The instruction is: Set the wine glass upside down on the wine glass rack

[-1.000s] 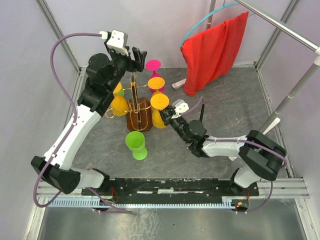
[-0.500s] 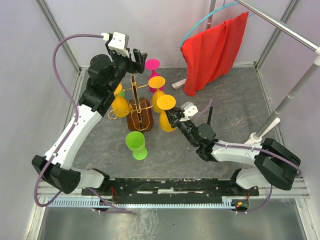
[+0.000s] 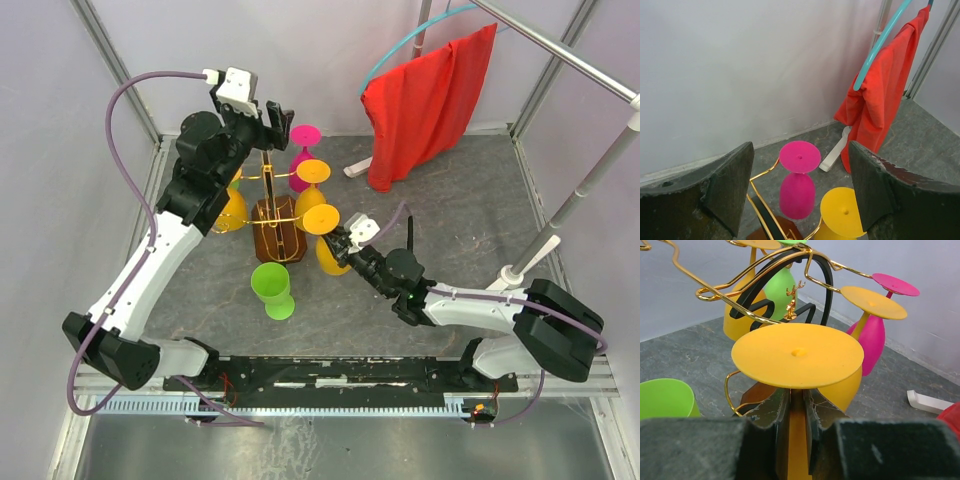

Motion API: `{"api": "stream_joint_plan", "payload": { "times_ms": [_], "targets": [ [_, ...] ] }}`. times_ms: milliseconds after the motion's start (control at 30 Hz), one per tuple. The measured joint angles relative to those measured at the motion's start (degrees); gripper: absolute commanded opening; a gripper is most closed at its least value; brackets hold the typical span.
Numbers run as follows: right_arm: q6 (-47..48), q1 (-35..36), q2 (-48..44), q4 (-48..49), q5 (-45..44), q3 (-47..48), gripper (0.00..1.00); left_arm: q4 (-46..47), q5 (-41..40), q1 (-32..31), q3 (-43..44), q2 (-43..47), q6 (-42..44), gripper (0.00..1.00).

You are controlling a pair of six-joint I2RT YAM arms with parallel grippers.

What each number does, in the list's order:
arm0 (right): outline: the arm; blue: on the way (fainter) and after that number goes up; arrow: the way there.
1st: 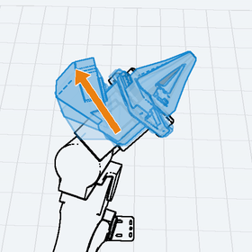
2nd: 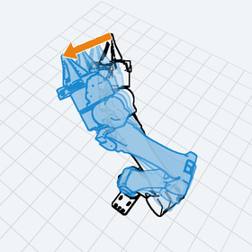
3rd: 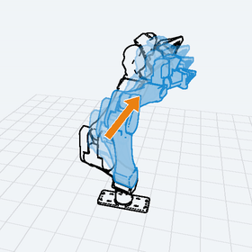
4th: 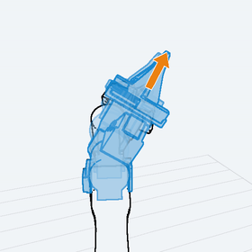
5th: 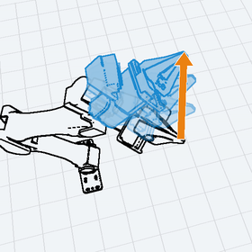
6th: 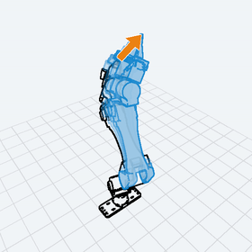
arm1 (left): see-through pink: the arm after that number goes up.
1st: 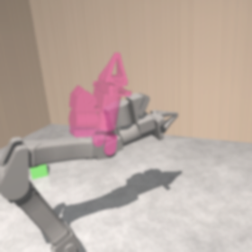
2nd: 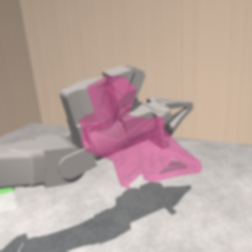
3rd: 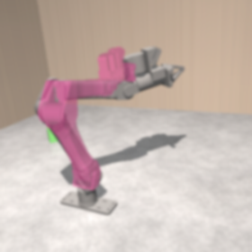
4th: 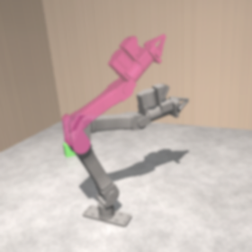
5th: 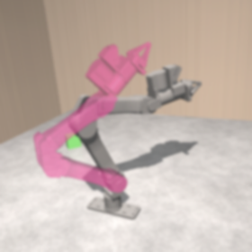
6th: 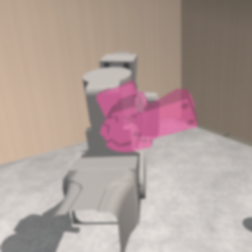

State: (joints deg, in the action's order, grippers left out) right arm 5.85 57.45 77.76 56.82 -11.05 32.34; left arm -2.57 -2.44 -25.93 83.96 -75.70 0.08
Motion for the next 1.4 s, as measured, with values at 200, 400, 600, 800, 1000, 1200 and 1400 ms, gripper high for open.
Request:
{"api": "stream_joint_plan", "payload": {
  "times_ms": [200, 400, 600, 800, 1000, 1200, 1400],
  "targets": [
    [0.3, 0.2, -1.2, -1.2, -0.9, -0.5, 0.46, -0.4, -0.2, 0.0, -0.6, 1.0, 0.0, 0.87],
    [0.4, 0.3, -7.4, -4.9, -1.8, -3.1, 0.56, -0.9, -0.5, 0.0, -0.9, 1.9, 0.0, 0.89],
    [0.2, 0.3, -17.2, -13.5, -4.4, -5.5, 0.59, -4.5, -0.6, 0.2, -0.6, 2.0, 0.0, 0.91],
    [-2.8, 0.3, -27.7, -30.2, -10.2, -3.4, 0.61, -14.6, 1.3, 0.2, 4.0, 2.0, 0.5, 0.93],
    [-9.6, 0.3, -26.5, -52.2, -15.3, 9.9, 0.63, -25.5, 5.7, 0.2, 9.0, 2.9, 3.4, 0.93],
    [-16.6, 0.3, -19.5, -72.8, -18.3, 25.8, 0.64, -35.1, 12.0, 0.2, 10.3, 3.8, 6.4, 0.93],
    [-20.7, 0.3, -17.1, -85.9, -18.2, 33.9, 0.63, -41.5, 16.4, 0.2, 4.6, 7.1, 7.6, 0.92]
  ]
}}
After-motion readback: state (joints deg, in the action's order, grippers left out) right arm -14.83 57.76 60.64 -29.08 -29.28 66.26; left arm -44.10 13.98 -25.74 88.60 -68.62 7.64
